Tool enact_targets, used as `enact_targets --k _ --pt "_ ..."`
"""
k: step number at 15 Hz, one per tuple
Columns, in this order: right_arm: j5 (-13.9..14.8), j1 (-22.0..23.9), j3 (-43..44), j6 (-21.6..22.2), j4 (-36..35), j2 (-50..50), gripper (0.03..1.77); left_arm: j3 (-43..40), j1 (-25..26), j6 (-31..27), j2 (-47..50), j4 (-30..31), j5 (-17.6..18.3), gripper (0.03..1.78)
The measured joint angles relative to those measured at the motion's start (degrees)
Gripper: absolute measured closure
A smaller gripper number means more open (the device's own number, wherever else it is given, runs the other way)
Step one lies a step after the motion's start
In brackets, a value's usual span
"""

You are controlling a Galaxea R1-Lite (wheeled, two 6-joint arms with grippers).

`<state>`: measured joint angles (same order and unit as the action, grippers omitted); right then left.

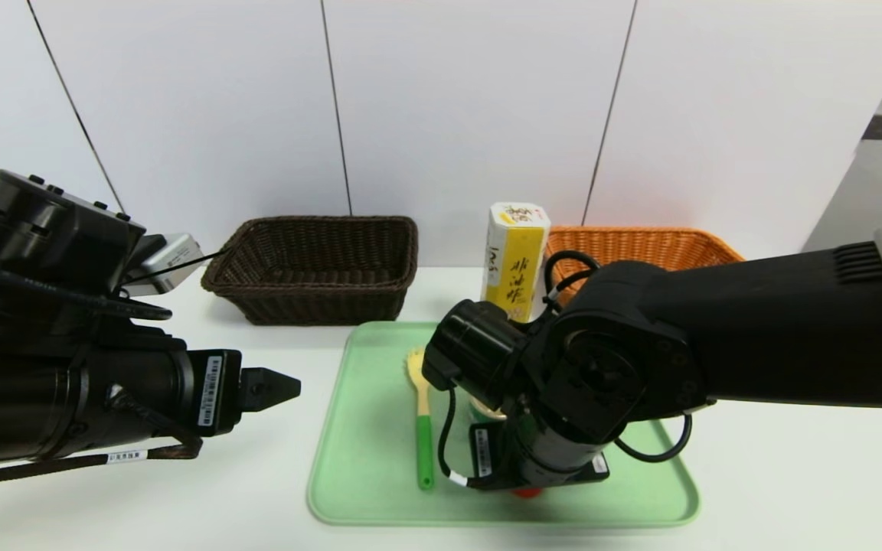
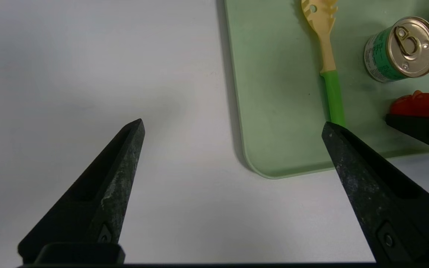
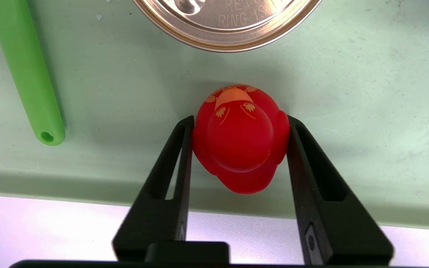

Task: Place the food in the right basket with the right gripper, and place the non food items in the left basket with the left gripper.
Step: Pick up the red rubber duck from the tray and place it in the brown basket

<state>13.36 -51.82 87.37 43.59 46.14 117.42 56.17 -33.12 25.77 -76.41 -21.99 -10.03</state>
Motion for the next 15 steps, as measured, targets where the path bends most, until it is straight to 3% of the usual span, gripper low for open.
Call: enact_targets --k 11,15 --pt "-0.8 0.2 -5.9 1.0 2.1 -9.5 1.13 -2.0 0.1 0.0 1.2 0.0 -0.2 0.12" --pt "-0.8 0.3 -7.1 -0.7 -9.5 -16.1 1.14 -2.7 0.1 0.1 1.5 0.1 -0.2 0.12"
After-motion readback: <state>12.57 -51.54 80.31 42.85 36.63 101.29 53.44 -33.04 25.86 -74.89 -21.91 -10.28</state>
